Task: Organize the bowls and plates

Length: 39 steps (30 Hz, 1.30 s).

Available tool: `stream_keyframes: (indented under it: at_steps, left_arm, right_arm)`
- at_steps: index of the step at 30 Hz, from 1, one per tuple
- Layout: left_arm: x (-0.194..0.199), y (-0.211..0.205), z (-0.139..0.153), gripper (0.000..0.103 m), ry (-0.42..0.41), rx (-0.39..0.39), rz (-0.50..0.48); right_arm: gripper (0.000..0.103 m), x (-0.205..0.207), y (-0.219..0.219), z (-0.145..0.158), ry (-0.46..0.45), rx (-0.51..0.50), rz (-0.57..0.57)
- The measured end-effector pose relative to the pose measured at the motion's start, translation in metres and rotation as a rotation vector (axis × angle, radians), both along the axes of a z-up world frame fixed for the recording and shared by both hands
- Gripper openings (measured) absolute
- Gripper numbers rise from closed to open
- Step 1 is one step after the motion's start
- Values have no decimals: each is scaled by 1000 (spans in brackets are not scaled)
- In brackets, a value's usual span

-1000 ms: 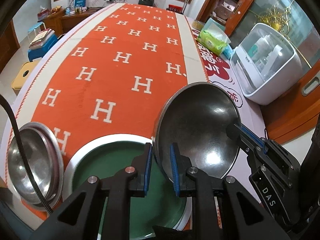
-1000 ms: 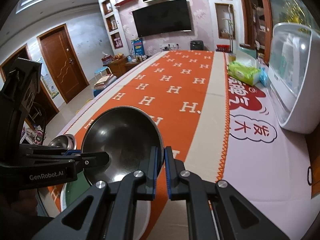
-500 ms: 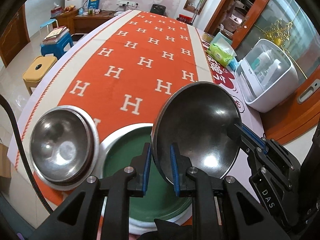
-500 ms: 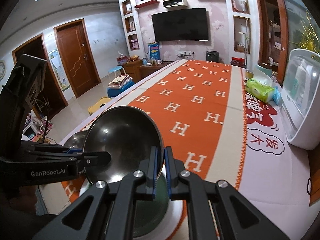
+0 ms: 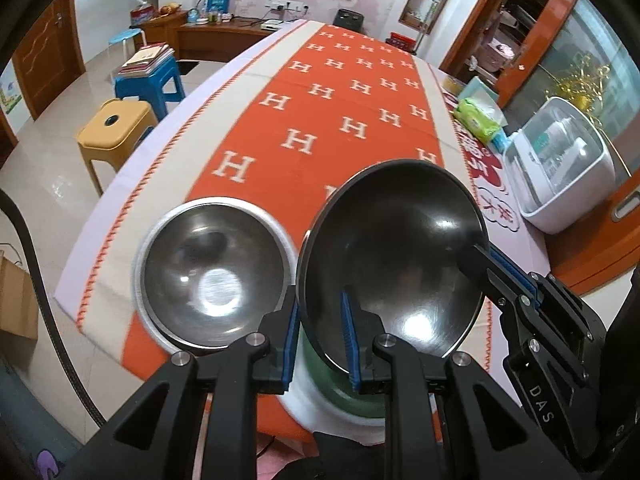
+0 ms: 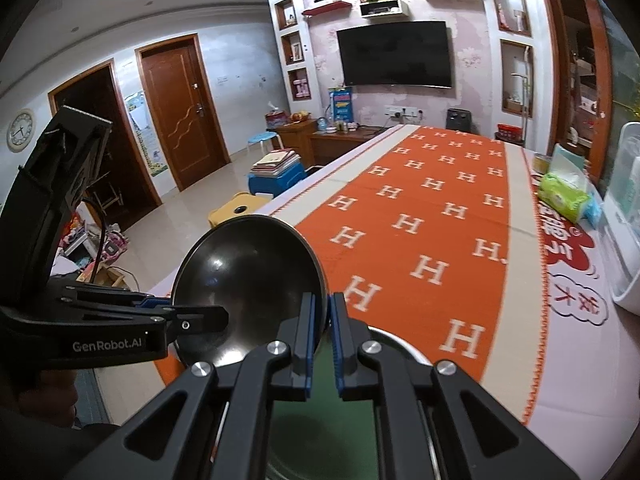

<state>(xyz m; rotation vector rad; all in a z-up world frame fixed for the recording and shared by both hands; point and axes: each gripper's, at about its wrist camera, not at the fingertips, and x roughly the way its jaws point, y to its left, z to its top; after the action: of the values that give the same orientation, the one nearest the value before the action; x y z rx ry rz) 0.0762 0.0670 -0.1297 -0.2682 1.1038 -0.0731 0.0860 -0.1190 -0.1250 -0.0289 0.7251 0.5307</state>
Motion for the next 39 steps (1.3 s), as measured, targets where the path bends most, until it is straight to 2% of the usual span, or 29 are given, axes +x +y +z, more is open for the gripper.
stream_keyframes:
  at_steps: [9,16,21,31,39]
  left_arm:
    - [1,43,-6,18,41,29,7]
    - [11,67,-18,20,95,50,-47]
    - [22,79,-27,24,126,77,-125]
    - [34,85,-47,30,167,122,-316]
    - [36,84,-54,32,148,152,-429]
  right_arm:
    - [8,6,43,-11,44,23,12]
    - [8,12,71,-25,84,33,-22]
    - [8,14,88,-36,118,31,-77]
    - [10,0,107,-56,149,38,-257]
    - [10,-11,114,-68,157,58,-355]
